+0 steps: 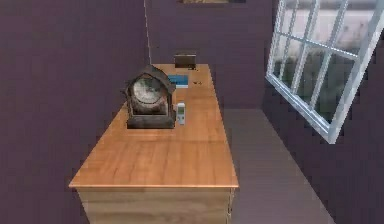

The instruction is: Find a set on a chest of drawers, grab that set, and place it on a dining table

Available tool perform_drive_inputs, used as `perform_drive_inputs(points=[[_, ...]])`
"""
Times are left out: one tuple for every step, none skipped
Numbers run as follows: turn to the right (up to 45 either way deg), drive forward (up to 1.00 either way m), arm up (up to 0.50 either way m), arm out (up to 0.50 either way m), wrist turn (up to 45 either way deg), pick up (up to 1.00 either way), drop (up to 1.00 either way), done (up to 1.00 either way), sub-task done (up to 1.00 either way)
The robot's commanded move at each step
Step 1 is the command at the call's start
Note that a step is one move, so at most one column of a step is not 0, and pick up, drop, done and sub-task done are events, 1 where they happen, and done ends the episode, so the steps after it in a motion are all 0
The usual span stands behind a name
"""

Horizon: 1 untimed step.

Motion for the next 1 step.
perform_drive_inputs(points=[[45.0,0.00,0.00,0.00,0.0,0.00,0.00,0.00,0.00]])
